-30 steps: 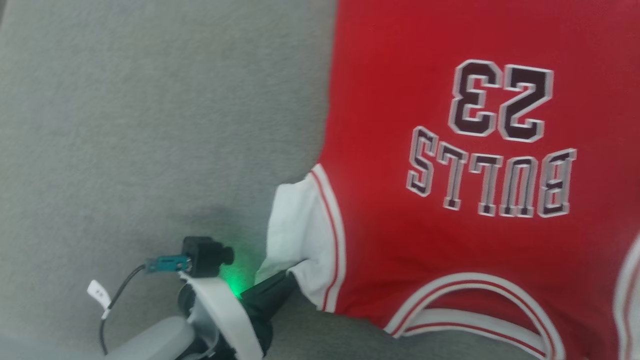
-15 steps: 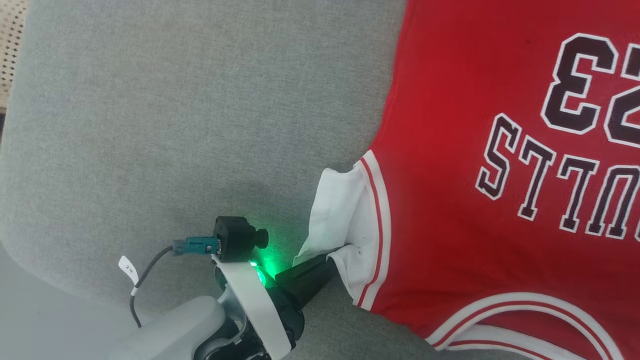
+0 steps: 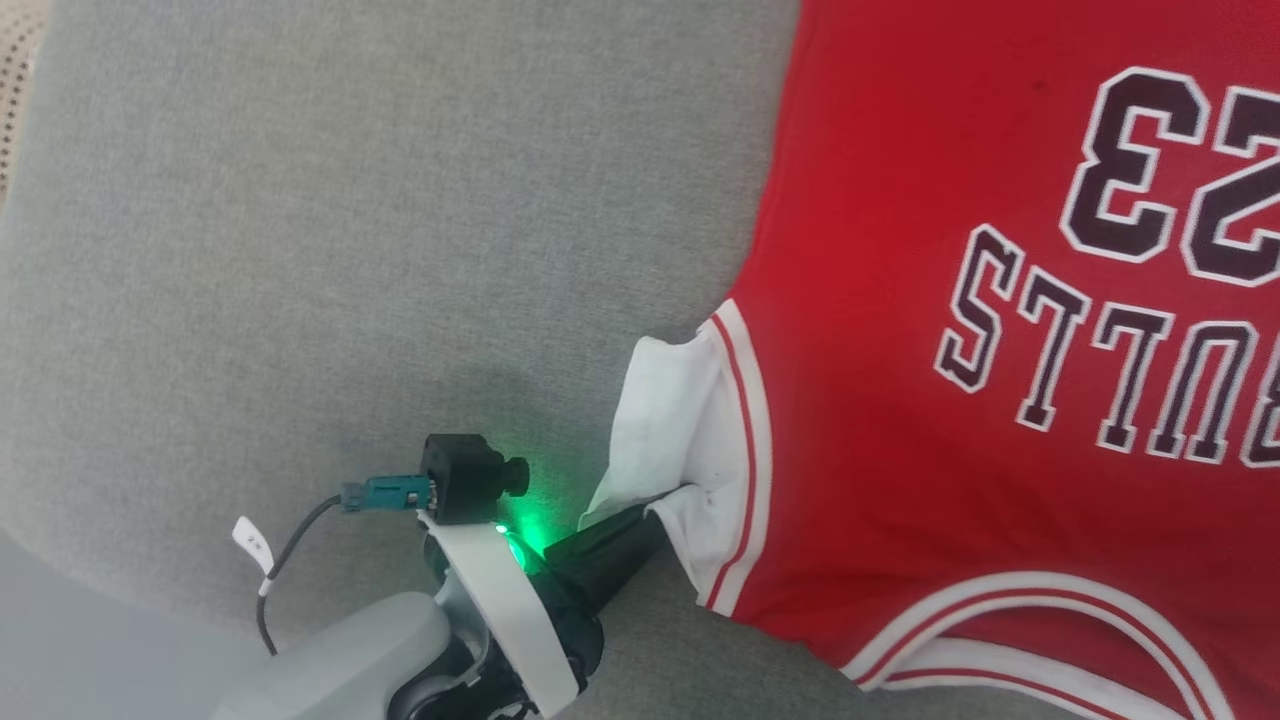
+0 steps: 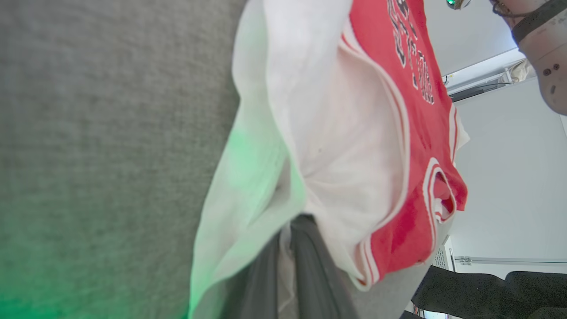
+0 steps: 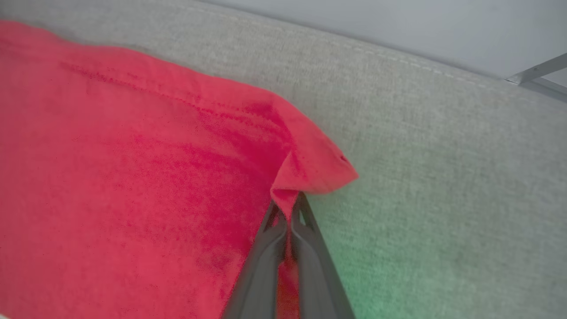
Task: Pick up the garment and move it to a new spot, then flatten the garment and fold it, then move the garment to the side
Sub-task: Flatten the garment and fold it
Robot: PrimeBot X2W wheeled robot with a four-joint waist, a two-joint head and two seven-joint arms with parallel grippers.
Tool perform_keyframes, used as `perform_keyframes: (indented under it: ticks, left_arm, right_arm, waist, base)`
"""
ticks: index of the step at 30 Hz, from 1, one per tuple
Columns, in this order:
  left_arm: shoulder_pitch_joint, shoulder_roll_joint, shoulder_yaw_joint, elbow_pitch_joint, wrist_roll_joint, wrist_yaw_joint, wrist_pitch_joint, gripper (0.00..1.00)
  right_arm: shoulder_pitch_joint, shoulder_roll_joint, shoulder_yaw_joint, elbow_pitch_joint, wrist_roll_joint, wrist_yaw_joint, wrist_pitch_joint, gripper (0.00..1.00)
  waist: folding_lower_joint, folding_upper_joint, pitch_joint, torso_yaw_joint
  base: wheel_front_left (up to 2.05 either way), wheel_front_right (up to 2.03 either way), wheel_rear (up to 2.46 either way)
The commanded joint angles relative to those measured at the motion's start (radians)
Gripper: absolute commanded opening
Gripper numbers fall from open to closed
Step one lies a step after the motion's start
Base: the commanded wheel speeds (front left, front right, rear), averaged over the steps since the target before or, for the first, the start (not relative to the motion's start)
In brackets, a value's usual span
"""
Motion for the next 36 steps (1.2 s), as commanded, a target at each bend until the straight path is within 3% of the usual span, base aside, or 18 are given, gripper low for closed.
perform_keyframes:
  ticks: [1,6,10,14,18,24,32,35,36]
  left_arm:
    - [-0.018,-0.101,-0.023,0.106,-0.04,0.03,0.018,0.0]
    - [-0.007,-0.043,0.001,0.113,-0.054,0.029,-0.011,0.0]
    - [0.016,0.012,0.02,0.111,-0.067,0.028,-0.028,0.0]
    - [0.049,0.063,0.055,0.105,-0.075,0.025,-0.042,0.0]
    - [0.09,0.096,0.093,0.096,-0.078,0.022,-0.048,0.0]
    - [0.154,0.121,0.151,0.059,-0.062,0.018,-0.049,0.0]
    - [0.195,0.122,0.194,0.037,-0.034,0.017,-0.049,0.0]
    - [0.201,0.117,0.194,0.037,-0.029,0.017,-0.049,0.0]
    - [0.202,0.116,0.194,0.036,-0.028,0.017,-0.049,0.0]
  right_arm:
    - [0.045,-0.008,0.002,-0.002,0.014,-0.001,-0.008,0.0]
    - [0.156,-0.061,0.012,-0.146,0.109,-0.001,-0.028,0.0]
    - [0.306,-0.146,0.024,-0.32,0.221,-0.001,-0.03,0.0]
    - [0.557,-0.273,0.033,-0.555,0.361,-0.001,-0.059,0.0]
    - [0.771,-0.352,0.048,-0.699,0.429,-0.001,-0.135,0.0]
    - [1.038,-0.397,0.088,-0.839,0.478,-0.001,-0.259,0.0]
    - [1.215,-0.354,0.115,-0.911,0.451,-0.001,-0.363,0.0]
    - [1.205,-0.35,0.07,-0.918,0.41,-0.002,-0.422,1.0]
    - [1.203,-0.359,0.05,-0.93,0.402,-0.002,-0.444,1.0]
  waist:
    - [0.0,0.0,-0.027,-0.02]
    - [0.0,0.0,-0.102,-0.073]
    - [0.0,0.0,-0.16,-0.12]
    - [0.0,0.0,-0.217,-0.177]
    - [0.0,0.0,-0.25,-0.222]
    - [0.0,0.0,-0.276,-0.255]
    - [0.0,0.0,-0.271,-0.259]
    - [0.0,0.0,-0.271,-0.259]
    - [0.0,0.0,-0.272,-0.258]
  base:
    - [0.0,0.0,0.0]
    - [0.0,0.0,0.0]
    - [0.0,0.0,0.0]
    - [0.0,0.0,0.0]
    - [0.0,0.0,0.0]
    - [0.0,0.0,0.0]
    - [0.0,0.0,0.0]
    - [0.0,0.0,0.0]
    - [0.0,0.0,0.0]
